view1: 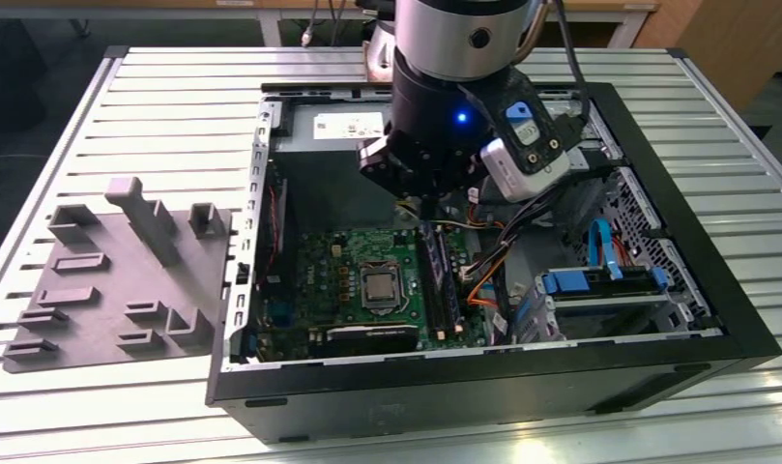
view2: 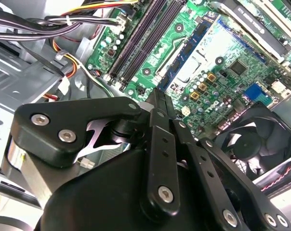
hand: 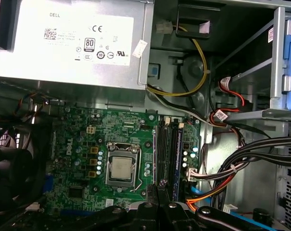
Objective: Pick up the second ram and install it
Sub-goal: 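Insert the second ram into the second slot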
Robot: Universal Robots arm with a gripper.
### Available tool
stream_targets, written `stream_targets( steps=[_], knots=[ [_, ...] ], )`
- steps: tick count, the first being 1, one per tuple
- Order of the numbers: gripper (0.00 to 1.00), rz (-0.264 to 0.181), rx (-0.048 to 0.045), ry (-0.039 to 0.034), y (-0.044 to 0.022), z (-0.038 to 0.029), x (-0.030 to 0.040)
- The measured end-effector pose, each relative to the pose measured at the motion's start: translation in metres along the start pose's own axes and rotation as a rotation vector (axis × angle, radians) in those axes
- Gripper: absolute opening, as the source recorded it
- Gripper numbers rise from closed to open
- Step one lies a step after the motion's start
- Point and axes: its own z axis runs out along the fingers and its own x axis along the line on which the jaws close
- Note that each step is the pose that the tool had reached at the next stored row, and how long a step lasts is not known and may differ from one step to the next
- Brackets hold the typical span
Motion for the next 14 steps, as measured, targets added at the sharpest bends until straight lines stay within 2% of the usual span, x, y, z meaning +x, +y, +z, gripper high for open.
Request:
stream_targets(
  steps=[14],
  knots=[
    [0.11, 0.005, 0.0001, -0.0002, -0.0004, 0.0033, -0.0037]
  ],
)
